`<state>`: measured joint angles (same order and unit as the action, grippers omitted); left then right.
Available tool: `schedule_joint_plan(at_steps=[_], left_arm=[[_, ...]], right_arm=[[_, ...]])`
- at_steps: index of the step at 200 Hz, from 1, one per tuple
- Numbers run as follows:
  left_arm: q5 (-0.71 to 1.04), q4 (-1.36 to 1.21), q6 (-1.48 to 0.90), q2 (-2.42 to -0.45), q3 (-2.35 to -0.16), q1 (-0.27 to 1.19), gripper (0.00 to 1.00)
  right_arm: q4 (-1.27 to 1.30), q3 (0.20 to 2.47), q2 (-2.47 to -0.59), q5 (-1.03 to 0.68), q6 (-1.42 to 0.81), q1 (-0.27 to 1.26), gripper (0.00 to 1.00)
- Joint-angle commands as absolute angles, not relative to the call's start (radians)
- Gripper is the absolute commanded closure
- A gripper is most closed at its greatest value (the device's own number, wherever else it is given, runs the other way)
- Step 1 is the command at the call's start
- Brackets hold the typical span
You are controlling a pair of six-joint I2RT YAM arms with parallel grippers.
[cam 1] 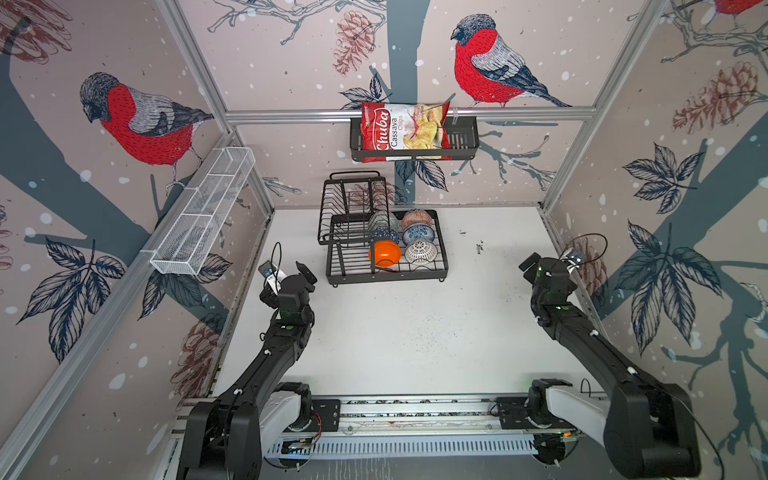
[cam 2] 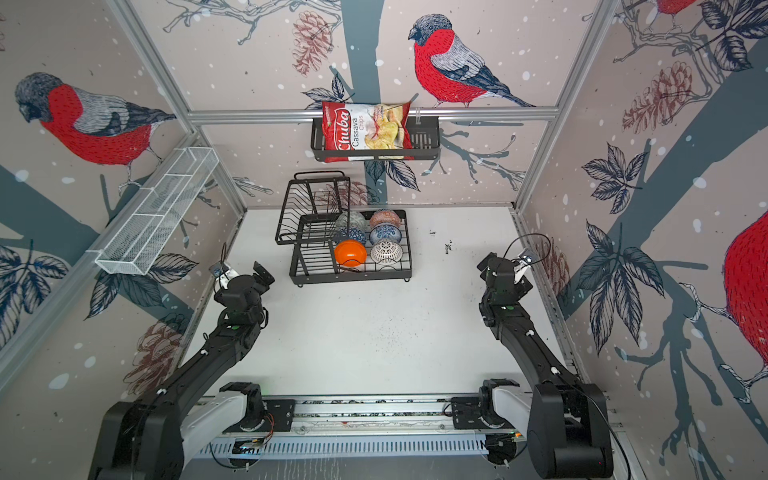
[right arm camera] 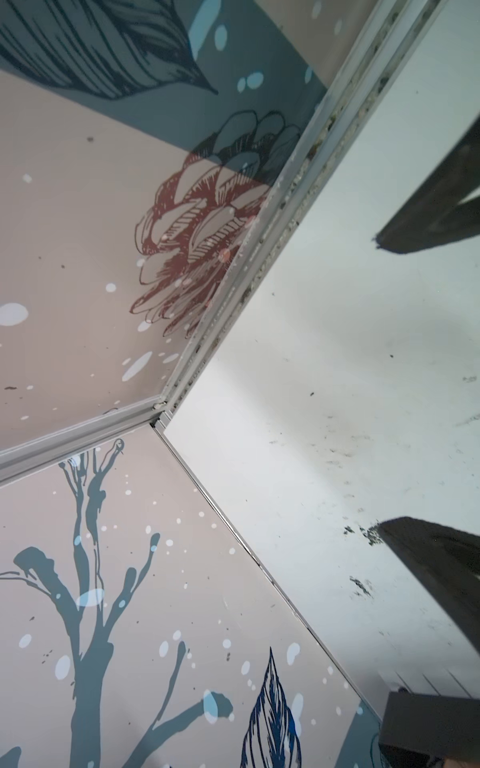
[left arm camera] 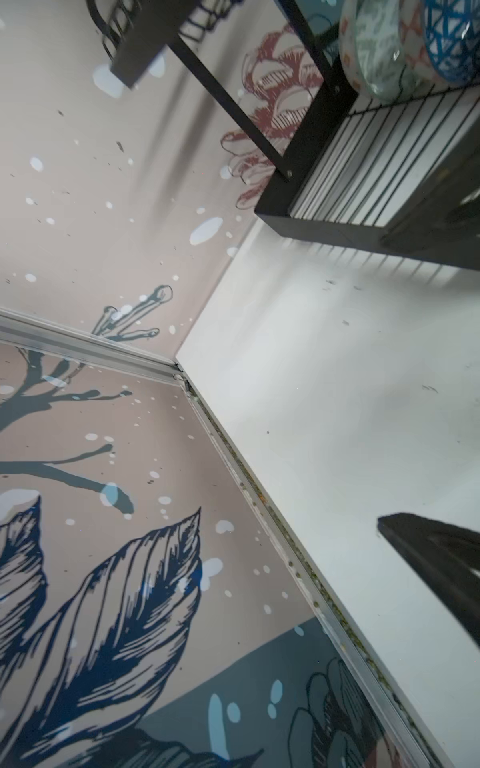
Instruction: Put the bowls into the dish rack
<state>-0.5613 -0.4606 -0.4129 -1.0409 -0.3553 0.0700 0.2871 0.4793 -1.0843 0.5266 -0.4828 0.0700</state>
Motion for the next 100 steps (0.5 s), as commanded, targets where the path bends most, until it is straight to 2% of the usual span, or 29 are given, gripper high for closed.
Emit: schedule_joint_plan(at_steps=[1,36,56,76,100], left_arm=[[-0.52,-0.645,-0.338,-1.098,-0.33,0.061,0.02],[-0.498,-0.836,-0.258,-1.268,-0.318,0.055,0.03],[-0.497,-0.765,-0.274,-1.328,-0.372,0.049,0.03],[-0.504,-0.803,-0.237,-1.326,-0.357,0.049,0.03],[-0.546,-0.995,-0.172,-1.284,-0.25,0.049,0.02]], right_arm=[[0.474,0.412,-1.082,0.586,-0.391,0.069,0.0],[0.646,0.33,-1.157,0.549,-0.324,0.083,0.0],[0.754,0.298,-1.218,0.552,-0.283,0.113,0.0],[0.91,0.26,-1.311,0.584,-0.232,0.145,0.0],[0.926,0.283,-1.347,0.634,-0.152,0.2,0.0]])
